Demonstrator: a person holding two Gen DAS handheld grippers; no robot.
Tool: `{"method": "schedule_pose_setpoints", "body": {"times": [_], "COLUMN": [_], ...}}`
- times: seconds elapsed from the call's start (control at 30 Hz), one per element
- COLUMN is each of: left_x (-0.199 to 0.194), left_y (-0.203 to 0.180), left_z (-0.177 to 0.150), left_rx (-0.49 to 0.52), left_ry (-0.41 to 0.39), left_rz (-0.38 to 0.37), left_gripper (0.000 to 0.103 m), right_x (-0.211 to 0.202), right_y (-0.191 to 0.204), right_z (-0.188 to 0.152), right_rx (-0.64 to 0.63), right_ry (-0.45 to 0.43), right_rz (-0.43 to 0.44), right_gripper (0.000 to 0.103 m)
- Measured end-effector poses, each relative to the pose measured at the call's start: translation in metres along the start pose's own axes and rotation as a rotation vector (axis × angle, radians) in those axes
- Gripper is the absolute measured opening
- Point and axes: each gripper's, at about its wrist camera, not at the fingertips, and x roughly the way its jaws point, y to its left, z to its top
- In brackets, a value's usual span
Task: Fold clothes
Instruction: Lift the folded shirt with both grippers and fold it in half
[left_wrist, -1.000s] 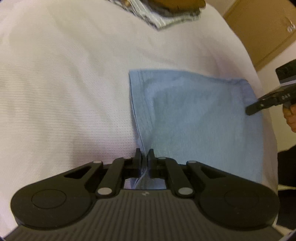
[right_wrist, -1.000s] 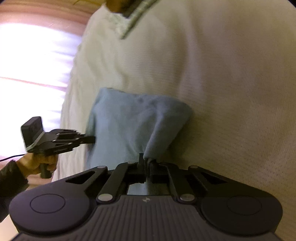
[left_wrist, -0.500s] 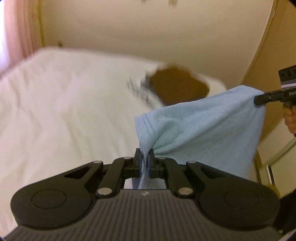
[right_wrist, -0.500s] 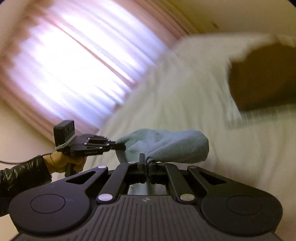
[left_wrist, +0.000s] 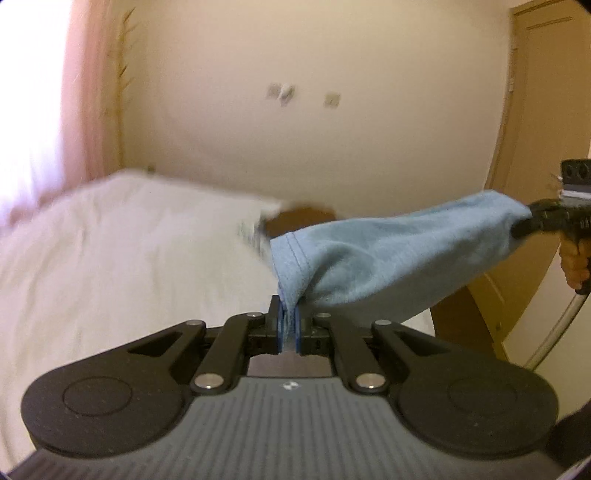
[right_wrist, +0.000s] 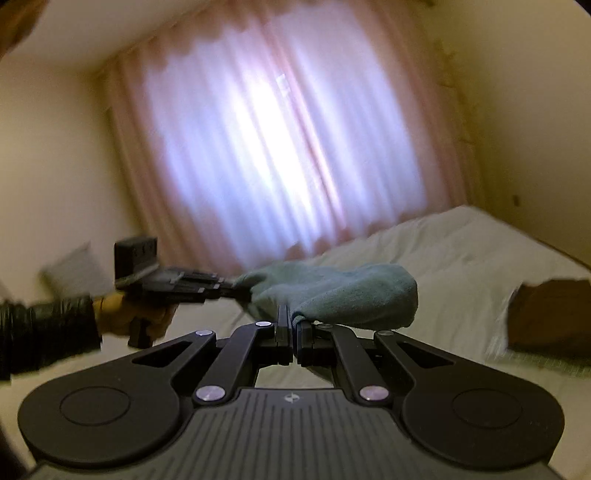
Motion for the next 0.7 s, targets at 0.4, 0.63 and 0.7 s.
{"method": "schedule_pose_setpoints", "body": {"times": [0.4,0.63,0.7], "left_x": [0.014,0.048,0.077], "left_y": [-0.028,-0.018,-0.007], "left_z": [-0.222,-0.124,-0.113], "left_rx": [-0.27,-0.099,-0.093], "left_ry": [0.262,0.124,0.139], "left_rz": [0.071,0.129,0.128], "left_gripper": [0.003,0.004,0.004], "right_x": [0.056,0.065,0.073], "right_y": [0.032,-0.001,-0.024], "right_z": [-0.237,-0.16,-0.141], "right_rx": [0.195,0.118,0.101], "right_ry": [0.44,0.351,0.322], "right_rz": [0.012,-0.013,-0.028], "right_gripper": [0.002,0.002,0.002]}}
